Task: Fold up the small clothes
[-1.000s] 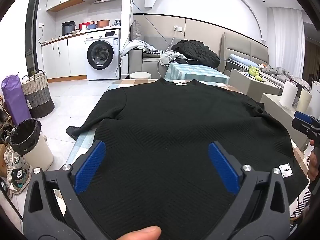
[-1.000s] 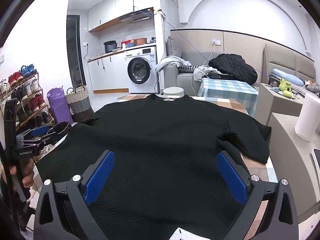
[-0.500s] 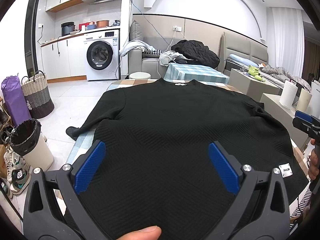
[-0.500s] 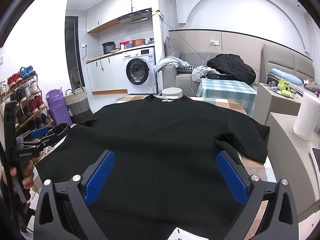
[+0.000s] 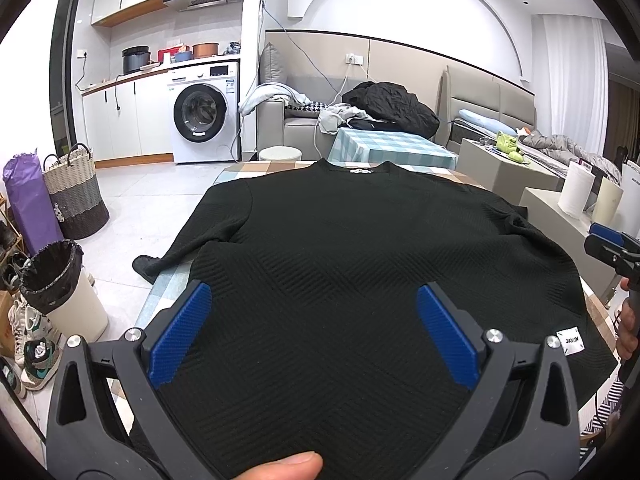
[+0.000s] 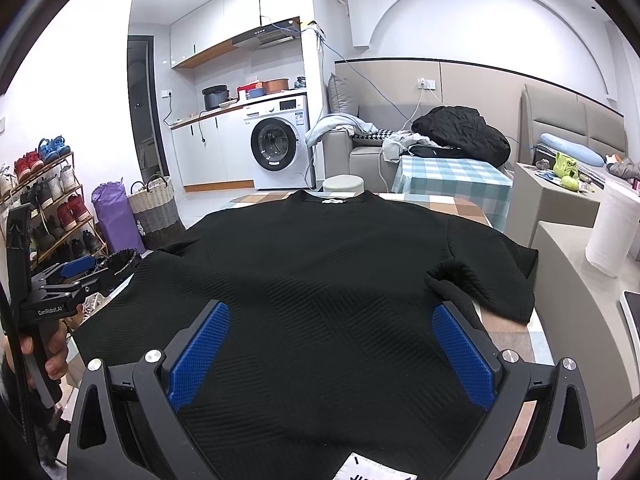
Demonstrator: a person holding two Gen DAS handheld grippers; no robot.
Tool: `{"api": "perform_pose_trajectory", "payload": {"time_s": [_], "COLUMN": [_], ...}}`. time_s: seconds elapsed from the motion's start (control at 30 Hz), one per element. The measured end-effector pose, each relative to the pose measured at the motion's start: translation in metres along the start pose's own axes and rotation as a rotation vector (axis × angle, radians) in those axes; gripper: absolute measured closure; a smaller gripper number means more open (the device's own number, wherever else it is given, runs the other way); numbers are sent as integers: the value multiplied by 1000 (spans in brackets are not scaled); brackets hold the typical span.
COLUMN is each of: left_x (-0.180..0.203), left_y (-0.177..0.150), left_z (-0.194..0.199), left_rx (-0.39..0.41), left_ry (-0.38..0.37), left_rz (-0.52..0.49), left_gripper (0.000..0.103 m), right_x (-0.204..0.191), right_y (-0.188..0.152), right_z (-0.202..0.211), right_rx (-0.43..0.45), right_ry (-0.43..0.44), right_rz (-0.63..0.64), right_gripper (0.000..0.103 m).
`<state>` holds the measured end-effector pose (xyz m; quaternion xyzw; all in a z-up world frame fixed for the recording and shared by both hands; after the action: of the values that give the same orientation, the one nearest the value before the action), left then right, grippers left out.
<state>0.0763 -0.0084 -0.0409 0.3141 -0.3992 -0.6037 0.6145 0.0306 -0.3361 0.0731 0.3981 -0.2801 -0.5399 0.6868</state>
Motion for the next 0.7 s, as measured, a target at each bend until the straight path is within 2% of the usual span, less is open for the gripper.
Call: {"api": "perform_pose_trajectory", "payload": {"time_s": [0.7], "left_x": [-4], "left_y": [-4], "left_z": [-3], "left_rx": [-2], "left_ry": [5], "left_rz": [-3], "left_gripper": [1], "right_x": [6], "right_y": [0], "right_z": [-2], "right_rx": [-2], "right_ry": [-8], "right_rz": [-19], "right_gripper": [0]}}
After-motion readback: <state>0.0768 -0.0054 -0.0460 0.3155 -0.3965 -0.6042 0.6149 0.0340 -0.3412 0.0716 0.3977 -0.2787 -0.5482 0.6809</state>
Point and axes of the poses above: each gripper's, at about its wrist camera, not at the fingertips, and z roughly against the way its jaws point, x to its right, y to its top, the point moved 10 cm from there along -z, roughly the way its jaws point, and after that the axes turned 6 degrees about -y, right-handed, at the moved point
